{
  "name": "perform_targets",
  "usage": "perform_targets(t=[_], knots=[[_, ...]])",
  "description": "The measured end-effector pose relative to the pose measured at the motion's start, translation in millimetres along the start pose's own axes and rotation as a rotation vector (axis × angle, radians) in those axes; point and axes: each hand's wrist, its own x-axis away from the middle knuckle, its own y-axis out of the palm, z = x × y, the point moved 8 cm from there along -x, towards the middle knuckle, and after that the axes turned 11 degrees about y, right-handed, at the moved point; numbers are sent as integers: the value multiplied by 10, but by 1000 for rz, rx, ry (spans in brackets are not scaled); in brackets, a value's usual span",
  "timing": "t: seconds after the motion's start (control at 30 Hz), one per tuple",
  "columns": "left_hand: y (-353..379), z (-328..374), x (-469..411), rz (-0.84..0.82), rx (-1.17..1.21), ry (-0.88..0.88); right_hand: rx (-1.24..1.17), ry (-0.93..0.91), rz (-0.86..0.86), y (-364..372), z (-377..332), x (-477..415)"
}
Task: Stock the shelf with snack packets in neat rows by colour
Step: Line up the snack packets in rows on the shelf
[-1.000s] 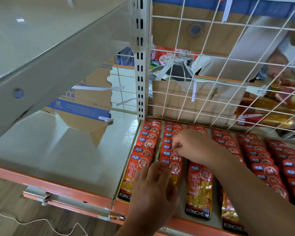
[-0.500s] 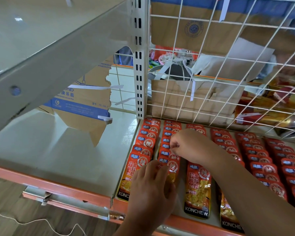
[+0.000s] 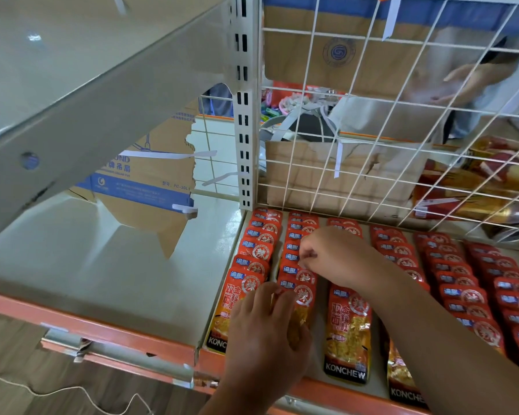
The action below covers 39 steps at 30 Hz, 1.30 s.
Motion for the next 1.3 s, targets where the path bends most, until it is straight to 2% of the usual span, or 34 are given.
perform_targets(t=[0.13,0.37,0.63,1.3], knots=[[-16,7,10,15,15,18,-136,15,99,-252,211,101],[-1,281,-94,52,9,114,-173,121,178,-537,843,98],[414,874,-247,-109,10,160,-184,126,152,-547,1236,-53],[535,835,-205,-90,-43,132,-118,121,124,-376,1182,-402]])
